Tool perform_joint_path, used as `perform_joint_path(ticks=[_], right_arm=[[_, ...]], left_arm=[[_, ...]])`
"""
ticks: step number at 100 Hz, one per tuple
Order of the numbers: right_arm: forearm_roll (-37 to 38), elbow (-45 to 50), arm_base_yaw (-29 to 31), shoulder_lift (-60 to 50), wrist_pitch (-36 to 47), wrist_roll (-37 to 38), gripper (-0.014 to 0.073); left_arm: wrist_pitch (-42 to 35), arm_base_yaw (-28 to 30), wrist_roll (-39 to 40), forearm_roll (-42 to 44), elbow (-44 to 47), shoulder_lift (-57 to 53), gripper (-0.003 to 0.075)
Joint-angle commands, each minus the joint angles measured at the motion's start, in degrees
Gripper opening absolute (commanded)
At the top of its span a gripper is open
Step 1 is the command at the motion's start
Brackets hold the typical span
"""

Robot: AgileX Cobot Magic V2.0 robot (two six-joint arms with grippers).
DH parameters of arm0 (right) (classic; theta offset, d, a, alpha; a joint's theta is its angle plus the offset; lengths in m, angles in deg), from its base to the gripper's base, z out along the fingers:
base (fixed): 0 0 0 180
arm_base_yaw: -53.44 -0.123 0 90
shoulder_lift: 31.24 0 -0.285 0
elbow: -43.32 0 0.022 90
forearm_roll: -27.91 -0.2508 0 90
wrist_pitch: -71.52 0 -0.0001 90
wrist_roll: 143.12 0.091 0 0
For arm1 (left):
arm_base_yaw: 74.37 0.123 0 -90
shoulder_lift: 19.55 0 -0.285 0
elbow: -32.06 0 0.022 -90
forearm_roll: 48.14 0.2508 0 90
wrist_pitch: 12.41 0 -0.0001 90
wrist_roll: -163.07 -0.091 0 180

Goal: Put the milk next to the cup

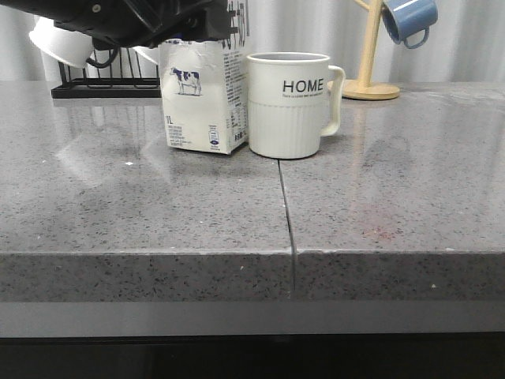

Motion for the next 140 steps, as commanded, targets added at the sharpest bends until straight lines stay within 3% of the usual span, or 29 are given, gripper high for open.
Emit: perform_joint_path(ticks=[1,34,48,62,78,110,140], right_arm=[[0.4,-1.5,0.0,0.5,4.3,-0.4,-0.0067],[0.4,-1.5,0.0,0.5,4.3,-0.4,-0.0067],[0.4,-1.5,0.0,0.5,4.3,-0.4,-0.0067],[0.4,-1.5,0.0,0.5,4.3,-0.4,-0.0067],[0.4,-1.5,0.0,0.5,4.3,-0.4,-0.0067],[0.4,-1.5,0.0,0.5,4.3,-0.4,-0.0067],[0.4,-1.5,0.0,0.5,4.3,-0.4,-0.0067]], left_arm=[[-4.2,-0.4,0.6,0.3,-2.0,-2.7,0.0658],[-4.5,-0.4,0.0,0.3,4.3,-8.8,0.0643],[-4.6,-0.3,0.0,0.3,8.4,-13.4,0.0572],[-3.4,-0.3,-6.5,-1.9,10.8,-18.5,0.0354],[0.0,1.6,-11.8,-2.7,12.4,-24.1,-0.0023],[6.8,10.6,-11.9,-2.9,17.1,-35.2,-0.0021],[8.7,19.0,-11.8,-8.9,24.7,-45.8,-0.0021]])
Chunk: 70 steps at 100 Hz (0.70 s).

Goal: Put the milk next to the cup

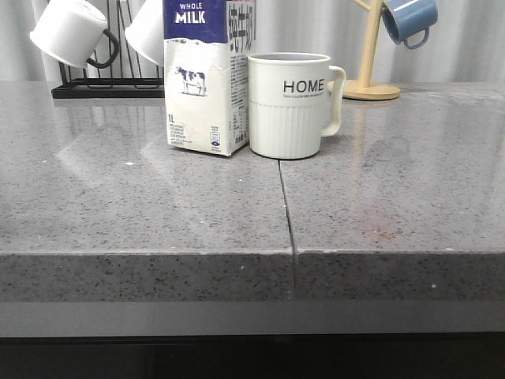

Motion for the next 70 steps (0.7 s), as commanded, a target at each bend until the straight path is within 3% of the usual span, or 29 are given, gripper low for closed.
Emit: perform_joint_path(ticks=[1,36,70], right_arm=[[0.4,-1.5,0.0,0.5,4.3,-0.4,-0.0067],[0.4,-1.5,0.0,0.5,4.3,-0.4,-0.0067],[0.4,-1.5,0.0,0.5,4.3,-0.4,-0.0067]], left_arm=[[-2.3,2.2,0.2,-1.6,0.5,-3.5,-0.0021],[1.3,12.2,0.1,-1.7,8.1,-17.2,-0.0021],[1.3,13.5,0.1,-0.1,16.8,-26.6,-0.0021]])
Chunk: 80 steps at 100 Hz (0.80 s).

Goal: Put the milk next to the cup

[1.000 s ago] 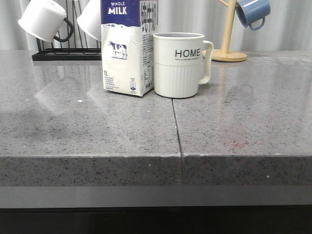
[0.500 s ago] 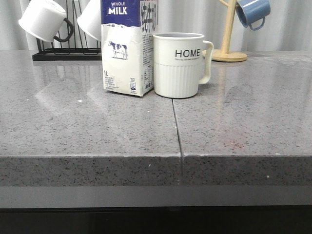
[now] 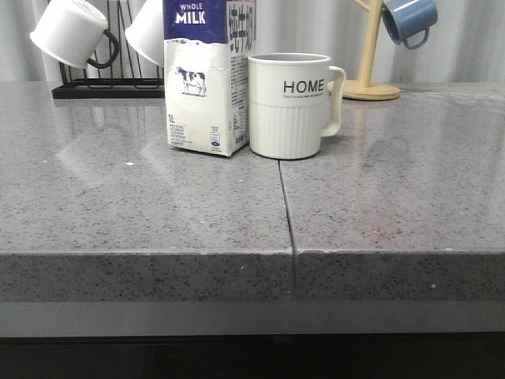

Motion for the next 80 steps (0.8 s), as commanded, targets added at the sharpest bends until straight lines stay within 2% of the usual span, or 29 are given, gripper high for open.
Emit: perform_joint_path(ticks=[1,21,31,39,49,57,80], right_arm=[[0.4,-1.5,0.0,0.5,4.3,-0.4,-0.0067],[0.4,-1.5,0.0,0.5,4.3,-0.4,-0.0067],[0.4,-1.5,0.0,0.5,4.3,-0.4,-0.0067],[0.4,-1.5,0.0,0.5,4.3,-0.4,-0.0067],[0.4,-1.5,0.0,0.5,4.3,-0.4,-0.0067],[0.4,-1.5,0.0,0.5,4.3,-0.4,-0.0067],[0.4,-1.5,0.0,0.6,4.4,-0.4,-0.0067]], left_arm=[[-3.9,0.1,0.1,0.2,0.0,-1.6,-0.0021],[-6.4,0.1,0.4,1.7,6.3,-6.6,-0.0021],[-5.1,0.9,5.8,8.9,8.5,-10.7,-0.0021],[-1.0,1.2,10.2,14.6,9.5,-14.5,-0.0021],[3.9,1.2,10.3,14.6,10.7,-19.8,-0.0021],[4.7,1.2,10.3,15.0,12.7,-24.1,-0.0021],[5.1,1.2,10.3,15.1,15.6,-24.1,-0.0021]])
